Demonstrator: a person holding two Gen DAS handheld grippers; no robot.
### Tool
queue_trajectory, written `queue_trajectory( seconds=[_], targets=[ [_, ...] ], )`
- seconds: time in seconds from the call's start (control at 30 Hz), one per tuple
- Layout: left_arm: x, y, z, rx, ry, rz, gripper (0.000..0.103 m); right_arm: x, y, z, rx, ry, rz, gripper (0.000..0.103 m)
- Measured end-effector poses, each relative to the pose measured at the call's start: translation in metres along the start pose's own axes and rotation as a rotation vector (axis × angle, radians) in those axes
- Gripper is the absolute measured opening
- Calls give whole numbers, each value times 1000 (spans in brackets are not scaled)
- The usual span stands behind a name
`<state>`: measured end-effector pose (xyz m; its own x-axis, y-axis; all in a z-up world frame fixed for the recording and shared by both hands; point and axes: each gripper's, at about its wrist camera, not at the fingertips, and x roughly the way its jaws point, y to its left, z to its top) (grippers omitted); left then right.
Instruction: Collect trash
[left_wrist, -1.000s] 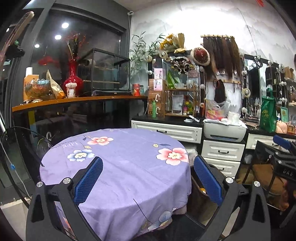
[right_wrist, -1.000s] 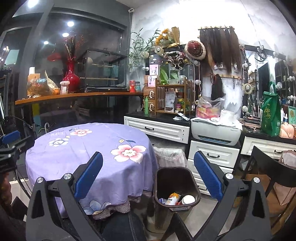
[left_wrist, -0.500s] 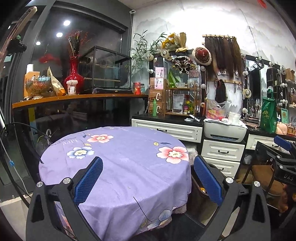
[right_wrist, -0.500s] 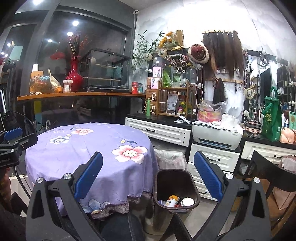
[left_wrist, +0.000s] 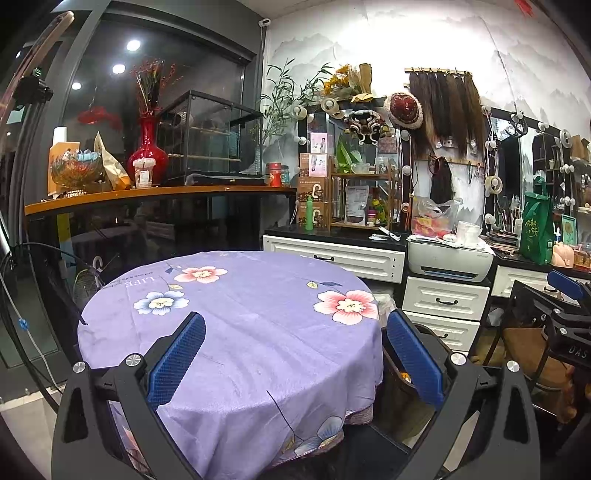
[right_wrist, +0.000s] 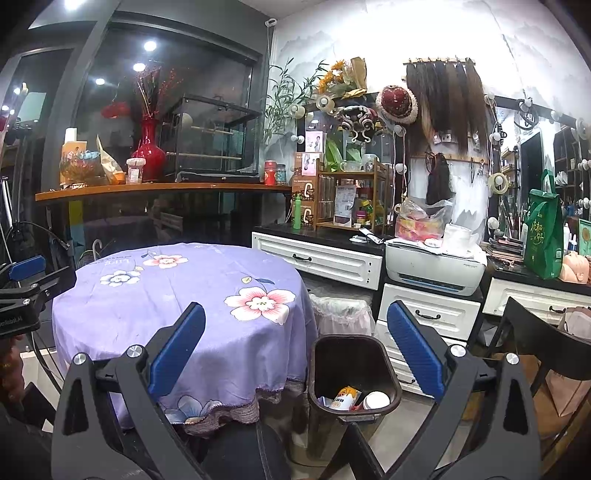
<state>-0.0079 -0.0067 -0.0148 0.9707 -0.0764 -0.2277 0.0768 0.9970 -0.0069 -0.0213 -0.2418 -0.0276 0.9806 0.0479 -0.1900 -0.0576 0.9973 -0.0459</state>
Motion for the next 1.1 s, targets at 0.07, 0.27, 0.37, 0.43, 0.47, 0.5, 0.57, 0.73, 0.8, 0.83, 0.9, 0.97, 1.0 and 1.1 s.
queue_trajectory(
  seconds=[0.07, 0.27, 0.37, 0.43, 0.47, 0.5, 0.57, 0.73, 0.8, 0.83, 0.9, 0.97, 1.0, 1.1],
  targets=[
    [0, -1, 0, -1, 1, 0, 98, 1, 0, 0, 0, 1, 0, 97],
    [0, 0, -1, 1, 6, -3, 98, 1, 1, -1, -5, -1, 0, 97],
    [2, 1, -1, 0, 13, -8, 98, 1, 2, -1, -4, 0, 0, 97],
    [3, 2, -1, 1, 17, -6, 98, 1, 2, 0, -3, -1, 0, 97],
    [3, 2, -1, 3, 19, -4, 98, 1, 1, 0, -3, -1, 1, 97],
    [4, 2, -2, 4, 21, -3, 98, 1, 2, 0, -4, -1, 1, 97],
    [5, 1, -2, 5, 26, -2, 98, 1, 2, 0, -5, -1, 0, 97],
    [6, 1, -2, 6, 35, 0, 98, 1, 1, 0, -6, 1, 3, 97],
    [7, 2, -2, 5, 41, -2, 98, 1, 1, 0, -5, 2, 5, 97],
    [7, 2, -2, 4, 42, -5, 98, 1, 1, 0, -5, 2, 5, 97],
    [8, 3, -3, -2, 45, -11, 98, 1, 2, 0, -7, 1, 3, 97],
    [8, 4, -3, -4, 48, -6, 98, 1, 2, 0, -6, 2, 2, 97],
    [9, 3, -3, -3, 49, -7, 98, 2, 2, 0, -6, 3, 3, 97],
    [9, 3, -3, -1, 50, -8, 98, 2, 1, 0, -7, 5, 7, 97]
  ],
)
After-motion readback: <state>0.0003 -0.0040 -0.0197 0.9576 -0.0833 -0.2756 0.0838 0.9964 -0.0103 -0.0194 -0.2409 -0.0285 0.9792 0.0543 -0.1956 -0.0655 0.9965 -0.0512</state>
